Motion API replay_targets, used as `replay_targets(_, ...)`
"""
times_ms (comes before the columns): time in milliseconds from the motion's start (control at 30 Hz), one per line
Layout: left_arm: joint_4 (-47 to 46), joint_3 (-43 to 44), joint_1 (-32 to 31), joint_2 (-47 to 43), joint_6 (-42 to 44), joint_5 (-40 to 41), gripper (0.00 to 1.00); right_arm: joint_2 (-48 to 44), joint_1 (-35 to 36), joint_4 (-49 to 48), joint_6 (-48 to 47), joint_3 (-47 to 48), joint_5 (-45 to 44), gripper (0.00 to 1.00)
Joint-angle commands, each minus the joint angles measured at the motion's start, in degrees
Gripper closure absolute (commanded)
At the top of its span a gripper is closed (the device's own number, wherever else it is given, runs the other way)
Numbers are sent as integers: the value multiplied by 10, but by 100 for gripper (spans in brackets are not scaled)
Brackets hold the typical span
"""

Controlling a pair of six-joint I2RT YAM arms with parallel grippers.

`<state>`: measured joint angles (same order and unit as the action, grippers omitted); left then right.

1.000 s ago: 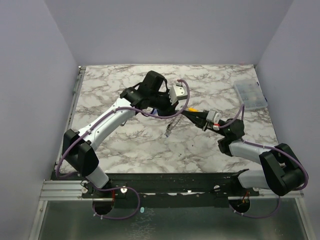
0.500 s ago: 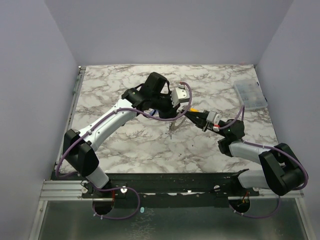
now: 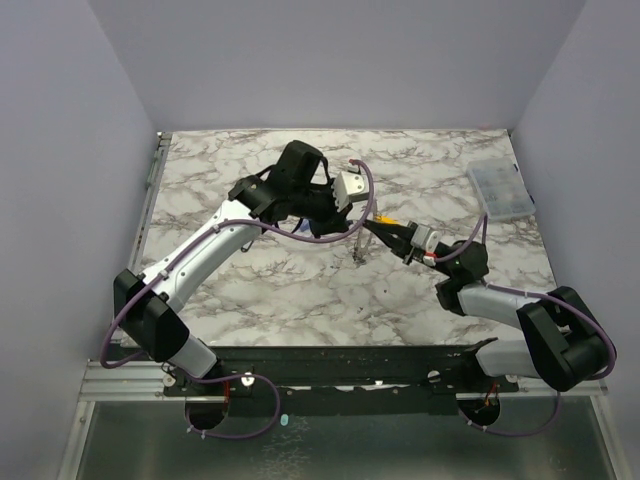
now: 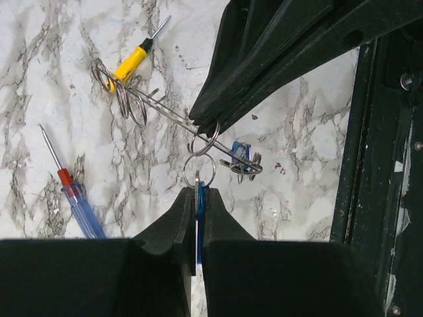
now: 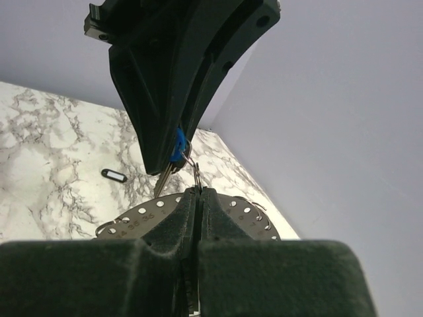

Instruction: Remove the keys from the keyring

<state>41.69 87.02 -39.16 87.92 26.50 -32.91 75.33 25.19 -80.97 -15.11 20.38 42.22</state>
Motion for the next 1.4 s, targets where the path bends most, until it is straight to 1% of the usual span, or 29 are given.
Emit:
replay_targets(0,11,14,2,-20,10,8,100,1,5,-38,-18,-3,-20,99)
replay_targets(133,13,25,3,-20,9,7,100,3,5,-21,-20,-1,-17,99)
replay_targets(200,14,31,2,-19,9,8,100,3,5,5,-13,7,-10,99)
replay_targets(367,23,42,-7,-15,34,29,100,3,5,116,43,54,8,100)
replay_targets(533,27,48,-18,-17,59,63,100,5,4,224,74,104,29,99)
replay_targets(633,26,53,-19,-17,72,87,100,4,5,265,86,123,46,99)
replay_targets(667,27,54,-19,-18,78,96,100,3,5,270,91,125,53,98)
replay_targets(767,27,55,-19,-20,97,121,100,-1,4,286,105,130,70,85)
replay_targets(833,27,55,-19,-20,107,134,100,-5,2,309,111,138,85,77)
replay_targets(933,29,54,-20,-20,124,148,100,-12,-2,347,125,152,107,61)
replay_targets(1033,30,55,-20,-19,144,163,100,-21,-8,400,126,173,132,51)
replay_targets(1067,30,55,-20,-18,151,165,100,-23,-10,422,124,181,141,49)
replay_targets(1233,35,56,-20,-17,183,170,100,-35,-23,517,110,221,180,46)
replay_targets(1367,40,50,-20,-25,217,158,100,-43,-37,553,98,237,192,46)
